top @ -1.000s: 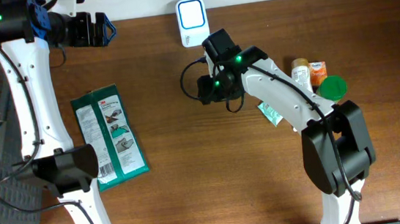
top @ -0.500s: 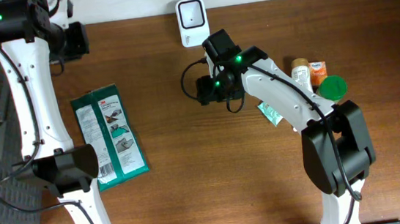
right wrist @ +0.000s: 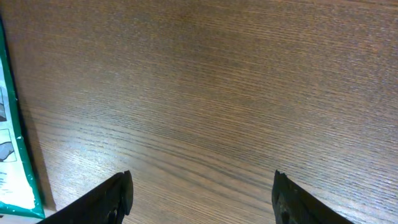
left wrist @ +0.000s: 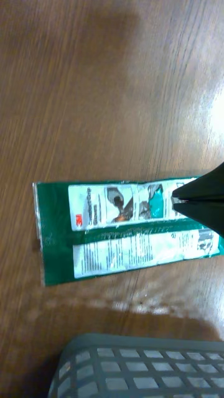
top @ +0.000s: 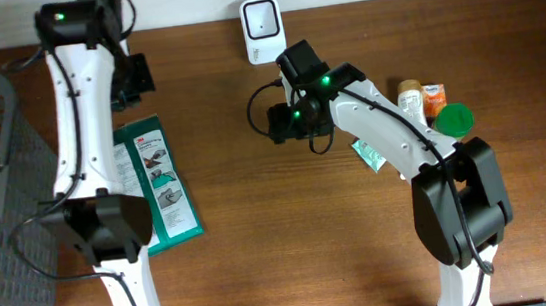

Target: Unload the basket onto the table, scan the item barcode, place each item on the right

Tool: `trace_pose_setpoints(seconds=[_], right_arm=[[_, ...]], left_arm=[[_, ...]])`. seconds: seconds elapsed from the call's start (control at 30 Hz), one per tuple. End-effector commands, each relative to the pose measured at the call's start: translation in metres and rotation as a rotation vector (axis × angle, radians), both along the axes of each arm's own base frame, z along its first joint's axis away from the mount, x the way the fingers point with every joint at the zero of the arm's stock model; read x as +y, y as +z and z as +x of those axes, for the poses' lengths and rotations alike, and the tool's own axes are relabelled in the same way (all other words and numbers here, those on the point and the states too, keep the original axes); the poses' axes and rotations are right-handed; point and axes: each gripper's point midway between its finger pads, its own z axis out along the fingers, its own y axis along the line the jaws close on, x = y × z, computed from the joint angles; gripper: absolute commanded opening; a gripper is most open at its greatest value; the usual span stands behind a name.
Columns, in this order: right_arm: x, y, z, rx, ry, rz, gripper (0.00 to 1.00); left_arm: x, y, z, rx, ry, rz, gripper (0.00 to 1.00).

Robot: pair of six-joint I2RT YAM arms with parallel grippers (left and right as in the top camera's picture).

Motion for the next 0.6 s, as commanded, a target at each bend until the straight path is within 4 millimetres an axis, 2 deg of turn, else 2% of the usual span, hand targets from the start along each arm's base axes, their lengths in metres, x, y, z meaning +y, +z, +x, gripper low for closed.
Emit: trace_pose_setpoints(seconds=[0.0, 0.13, 0.27, 0.4, 0.57], right_arm=[[-0.012, -0.006, 0.004, 0.014, -0.034, -0.015, 0.69], [-0.021, -0.011, 0.005, 0.028, -0.053, -0.019, 0.69], [-0.022, -0.011, 0.005, 0.032, -0.054, -0.015, 0.69], [-0.022, -0.011, 0.005, 0.032, -0.054, -0.016, 0.69], [-0.022, -0.012, 0.004, 0.035, -0.054, -0.017, 0.69]], left_arm=[[-0.006, 0.035, -0.012, -0.078, 0.010, 0.016, 0.00], [-0.007, 0.033, -0.030, -0.045, 0.031, 0.044, 0.00], [-0.001, 0.016, -0.039, -0.037, 0.052, 0.077, 0.00], [0.000, -0.019, -0.043, -0.055, 0.052, 0.076, 0.00], [0.015, -0.080, -0.046, -0.049, 0.089, 0.082, 0.00]])
